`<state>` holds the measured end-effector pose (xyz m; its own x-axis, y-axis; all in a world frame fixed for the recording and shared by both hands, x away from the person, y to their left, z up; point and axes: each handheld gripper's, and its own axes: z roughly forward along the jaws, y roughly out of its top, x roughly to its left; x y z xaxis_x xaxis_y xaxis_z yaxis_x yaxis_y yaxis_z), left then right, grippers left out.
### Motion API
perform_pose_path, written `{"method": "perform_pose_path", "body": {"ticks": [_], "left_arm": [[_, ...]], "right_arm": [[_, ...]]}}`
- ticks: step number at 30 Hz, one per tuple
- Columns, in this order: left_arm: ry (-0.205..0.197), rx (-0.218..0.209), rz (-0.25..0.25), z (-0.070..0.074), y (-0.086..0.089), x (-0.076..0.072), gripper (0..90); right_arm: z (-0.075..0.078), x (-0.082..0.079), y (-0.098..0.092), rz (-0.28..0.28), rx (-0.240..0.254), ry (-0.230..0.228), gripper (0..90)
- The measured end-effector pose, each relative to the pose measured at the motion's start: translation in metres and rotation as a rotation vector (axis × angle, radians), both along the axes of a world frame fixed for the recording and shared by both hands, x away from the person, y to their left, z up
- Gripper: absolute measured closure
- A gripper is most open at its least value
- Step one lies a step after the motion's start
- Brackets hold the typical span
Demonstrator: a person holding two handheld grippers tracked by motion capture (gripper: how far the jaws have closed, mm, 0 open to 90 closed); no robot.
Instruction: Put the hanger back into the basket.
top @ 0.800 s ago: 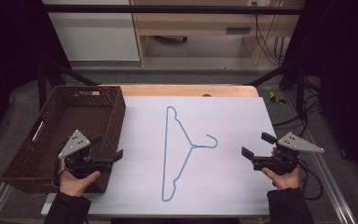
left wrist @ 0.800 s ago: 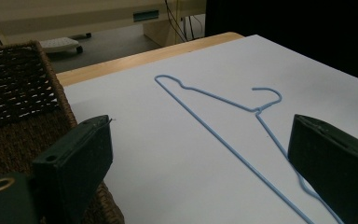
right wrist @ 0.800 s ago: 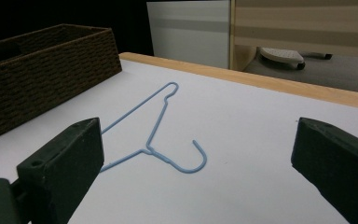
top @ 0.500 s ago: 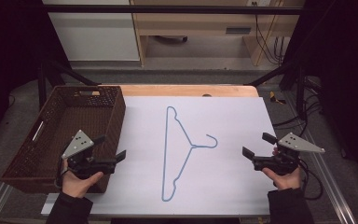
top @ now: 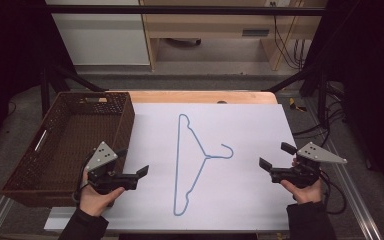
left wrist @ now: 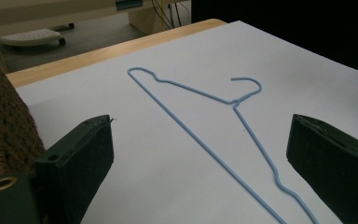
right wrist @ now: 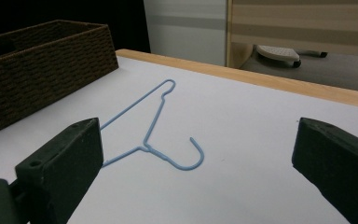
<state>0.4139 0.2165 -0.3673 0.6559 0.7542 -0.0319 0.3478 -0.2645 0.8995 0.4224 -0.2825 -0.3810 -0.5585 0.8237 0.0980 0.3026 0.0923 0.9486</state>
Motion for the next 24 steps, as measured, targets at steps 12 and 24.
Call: {"method": "perform_pose_path", "body": {"ticks": [12, 24], "left_arm": [[0.033, 0.043, -0.057, -0.007, -0.033, 0.002, 7.7], [0.072, 0.097, -0.078, -0.010, -0.058, 0.017, 8.5]], "right_arm": [[-0.003, 0.002, 0.001, -0.003, -0.012, 0.016, 2.2], [-0.003, 0.002, 0.002, -0.005, -0.014, 0.022, 2.3]]}}
